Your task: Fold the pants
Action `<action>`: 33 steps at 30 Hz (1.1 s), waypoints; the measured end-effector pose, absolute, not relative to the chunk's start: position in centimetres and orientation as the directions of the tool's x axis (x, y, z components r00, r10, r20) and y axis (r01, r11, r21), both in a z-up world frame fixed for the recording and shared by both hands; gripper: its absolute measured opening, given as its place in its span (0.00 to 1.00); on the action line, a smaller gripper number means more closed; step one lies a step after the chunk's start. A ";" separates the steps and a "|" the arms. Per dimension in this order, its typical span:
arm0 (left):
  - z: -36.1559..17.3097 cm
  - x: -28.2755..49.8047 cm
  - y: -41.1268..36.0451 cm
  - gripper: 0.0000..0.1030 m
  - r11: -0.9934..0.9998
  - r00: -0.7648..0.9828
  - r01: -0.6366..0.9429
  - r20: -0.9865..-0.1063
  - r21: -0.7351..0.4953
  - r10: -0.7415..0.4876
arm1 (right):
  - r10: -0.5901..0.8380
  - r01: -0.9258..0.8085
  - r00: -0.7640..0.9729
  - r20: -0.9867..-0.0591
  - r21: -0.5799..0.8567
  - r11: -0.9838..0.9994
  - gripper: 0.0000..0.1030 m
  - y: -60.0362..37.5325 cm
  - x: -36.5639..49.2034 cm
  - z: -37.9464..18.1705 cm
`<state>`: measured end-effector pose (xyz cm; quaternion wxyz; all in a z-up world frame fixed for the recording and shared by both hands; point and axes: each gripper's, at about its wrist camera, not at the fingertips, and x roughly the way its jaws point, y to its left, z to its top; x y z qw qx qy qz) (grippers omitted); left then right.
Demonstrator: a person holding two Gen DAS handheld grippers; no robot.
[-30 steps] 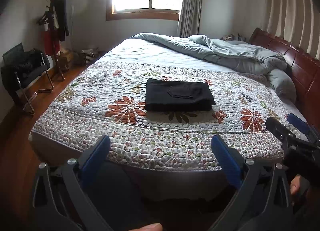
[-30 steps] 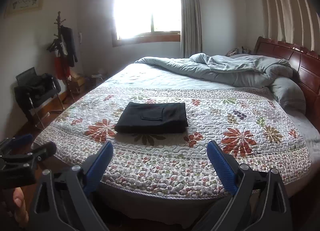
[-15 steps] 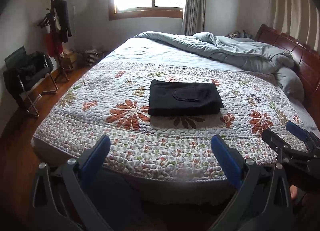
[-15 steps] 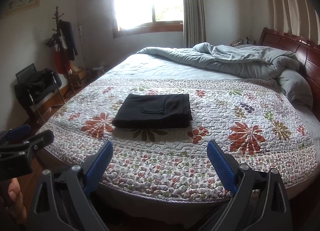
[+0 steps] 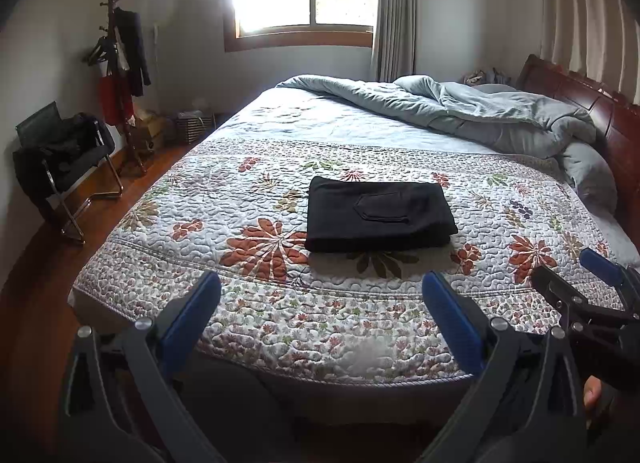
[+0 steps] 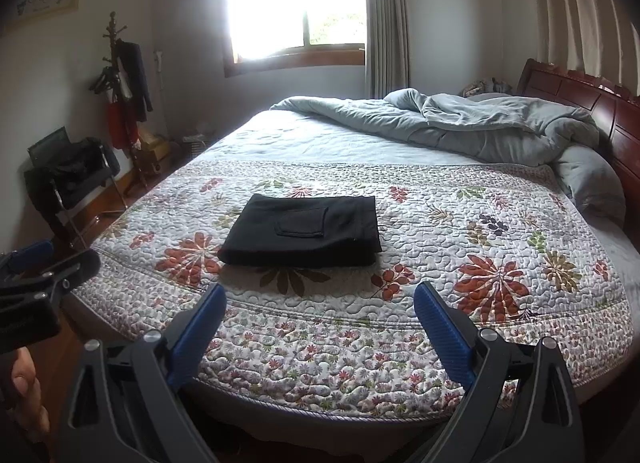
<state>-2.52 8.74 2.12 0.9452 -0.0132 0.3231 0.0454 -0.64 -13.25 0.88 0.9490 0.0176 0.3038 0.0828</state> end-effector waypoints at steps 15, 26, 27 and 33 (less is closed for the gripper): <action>1.7 -2.2 9.6 0.97 0.995 0.783 -0.101 -0.618 -0.004 0.077 | 0.162 -0.148 0.797 -0.582 0.072 0.986 0.92 -12.6 -0.2 0.7; 1.4 -2.2 9.9 0.97 0.994 0.779 -0.107 -0.622 -0.013 0.076 | 0.162 -0.152 0.796 -0.583 0.067 0.986 0.92 -12.6 -0.1 0.5; 1.4 -2.2 9.9 0.97 0.994 0.779 -0.109 -0.622 -0.012 0.078 | 0.163 -0.152 0.797 -0.582 0.068 0.986 0.92 -12.6 -0.1 0.5; 1.4 -2.3 9.8 0.97 0.994 0.777 -0.110 -0.624 -0.007 0.081 | 0.164 -0.153 0.797 -0.581 0.068 0.986 0.92 -12.7 -0.1 0.5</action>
